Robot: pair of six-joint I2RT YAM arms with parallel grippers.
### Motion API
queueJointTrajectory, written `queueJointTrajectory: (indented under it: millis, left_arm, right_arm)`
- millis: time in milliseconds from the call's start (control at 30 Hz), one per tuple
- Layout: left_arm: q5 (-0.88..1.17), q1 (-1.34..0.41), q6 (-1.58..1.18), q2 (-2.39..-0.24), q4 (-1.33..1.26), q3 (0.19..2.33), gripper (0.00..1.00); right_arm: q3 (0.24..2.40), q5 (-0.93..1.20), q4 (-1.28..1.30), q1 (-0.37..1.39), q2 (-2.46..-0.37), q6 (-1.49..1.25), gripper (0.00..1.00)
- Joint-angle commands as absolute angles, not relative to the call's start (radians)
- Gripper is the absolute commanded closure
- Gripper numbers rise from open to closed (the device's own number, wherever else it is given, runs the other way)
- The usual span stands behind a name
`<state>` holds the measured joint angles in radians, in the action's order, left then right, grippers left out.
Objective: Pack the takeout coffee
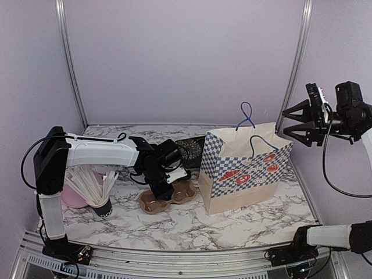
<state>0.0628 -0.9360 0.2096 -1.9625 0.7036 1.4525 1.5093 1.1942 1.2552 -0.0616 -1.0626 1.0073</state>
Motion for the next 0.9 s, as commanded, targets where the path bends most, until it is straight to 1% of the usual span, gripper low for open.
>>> queueJointTrajectory:
  millis: [0, 67, 133, 200, 300, 400, 567, 700, 867]
  left_arm:
    - [0.076, -0.945, 0.21, -1.902, 0.753, 1.444, 0.73]
    - [0.074, -0.946, 0.205, -1.87, 0.767, 1.442, 0.73]
    - [0.074, -0.948, 0.199, -1.836, 0.778, 1.439, 0.73]
    - [0.07, -0.949, 0.191, -1.802, 0.791, 1.437, 0.73]
    - [0.067, -0.953, 0.178, -1.749, 0.801, 1.43, 0.73]
    - [0.067, -0.956, 0.166, -1.7, 0.807, 1.419, 0.73]
    - [0.074, -0.968, 0.156, -1.632, 0.825, 1.411, 0.73]
    - [0.088, -0.977, 0.149, -1.594, 0.845, 1.424, 0.73]
    - [0.099, -0.987, 0.149, -1.552, 0.868, 1.459, 0.73]
  right_arm:
    - [1.57, 1.095, 1.118, -0.052, -1.106, 0.875, 0.39]
    - [1.611, 1.033, 1.104, -0.052, -1.145, 0.859, 0.39]
    - [1.671, 0.968, 1.13, -0.052, -1.196, 0.869, 0.34]
    - [1.736, 0.911, 1.191, -0.052, -1.252, 0.914, 0.31]
    - [1.791, 0.872, 1.277, -0.052, -1.318, 0.982, 0.27]
    - [1.79, 0.855, 1.313, -0.049, -1.354, 1.032, 0.23]
    - [1.745, 0.834, 1.253, -0.005, -1.399, 0.995, 0.21]
    - [1.703, 0.771, 1.158, 0.116, -1.443, 0.935, 0.21]
    - [1.717, 0.732, 1.037, 0.169, -1.51, 0.841, 0.22]
